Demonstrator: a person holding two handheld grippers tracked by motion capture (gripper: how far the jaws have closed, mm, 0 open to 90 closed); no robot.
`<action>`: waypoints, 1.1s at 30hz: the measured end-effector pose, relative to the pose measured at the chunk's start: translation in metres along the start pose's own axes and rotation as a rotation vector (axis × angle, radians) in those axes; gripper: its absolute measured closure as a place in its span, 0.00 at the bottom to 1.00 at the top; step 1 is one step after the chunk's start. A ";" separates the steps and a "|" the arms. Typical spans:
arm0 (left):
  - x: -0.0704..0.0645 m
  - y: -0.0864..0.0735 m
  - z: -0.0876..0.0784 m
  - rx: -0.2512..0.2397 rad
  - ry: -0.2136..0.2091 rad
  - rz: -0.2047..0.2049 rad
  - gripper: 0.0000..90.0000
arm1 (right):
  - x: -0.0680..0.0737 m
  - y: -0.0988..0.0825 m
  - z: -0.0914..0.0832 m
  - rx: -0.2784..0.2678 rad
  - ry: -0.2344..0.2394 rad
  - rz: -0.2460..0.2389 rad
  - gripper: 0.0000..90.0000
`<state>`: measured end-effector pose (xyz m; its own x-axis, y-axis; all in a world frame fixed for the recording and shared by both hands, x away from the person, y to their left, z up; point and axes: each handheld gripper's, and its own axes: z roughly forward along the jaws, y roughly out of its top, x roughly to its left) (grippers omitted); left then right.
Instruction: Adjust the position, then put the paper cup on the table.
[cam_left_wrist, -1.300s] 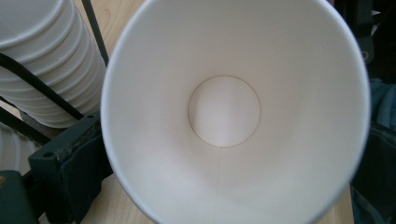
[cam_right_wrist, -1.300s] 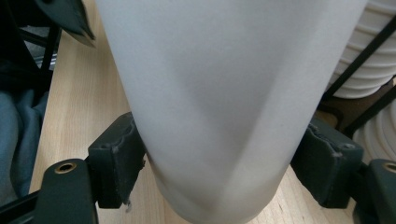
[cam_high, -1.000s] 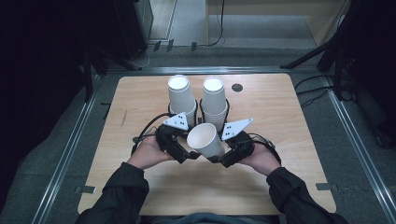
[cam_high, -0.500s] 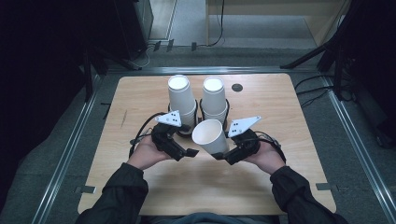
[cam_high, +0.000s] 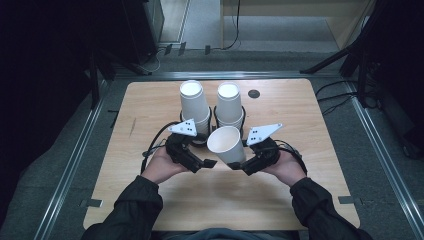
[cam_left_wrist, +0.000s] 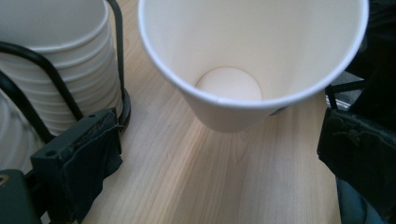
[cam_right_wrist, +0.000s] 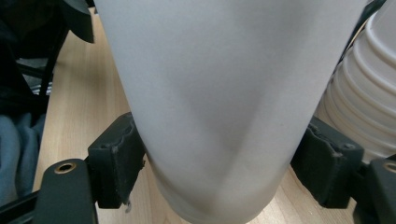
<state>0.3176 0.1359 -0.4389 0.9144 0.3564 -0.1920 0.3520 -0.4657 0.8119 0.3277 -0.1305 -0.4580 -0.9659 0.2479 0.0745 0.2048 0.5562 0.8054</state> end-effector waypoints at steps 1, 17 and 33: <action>-0.001 0.000 0.001 -0.004 0.008 0.001 0.00 | 0.000 0.000 0.001 0.004 0.003 0.001 0.26; -0.003 0.006 0.015 -0.029 -0.012 -0.001 0.00 | 0.005 0.001 0.017 0.024 0.053 -0.006 0.26; -0.008 0.008 0.014 -0.054 -0.001 0.007 0.14 | 0.007 0.002 0.024 0.029 0.088 -0.008 0.26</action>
<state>0.3163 0.1177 -0.4386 0.9170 0.3527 -0.1864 0.3342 -0.4238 0.8419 0.3252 -0.1086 -0.4700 -0.9775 0.1732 0.1206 0.2003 0.5812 0.7887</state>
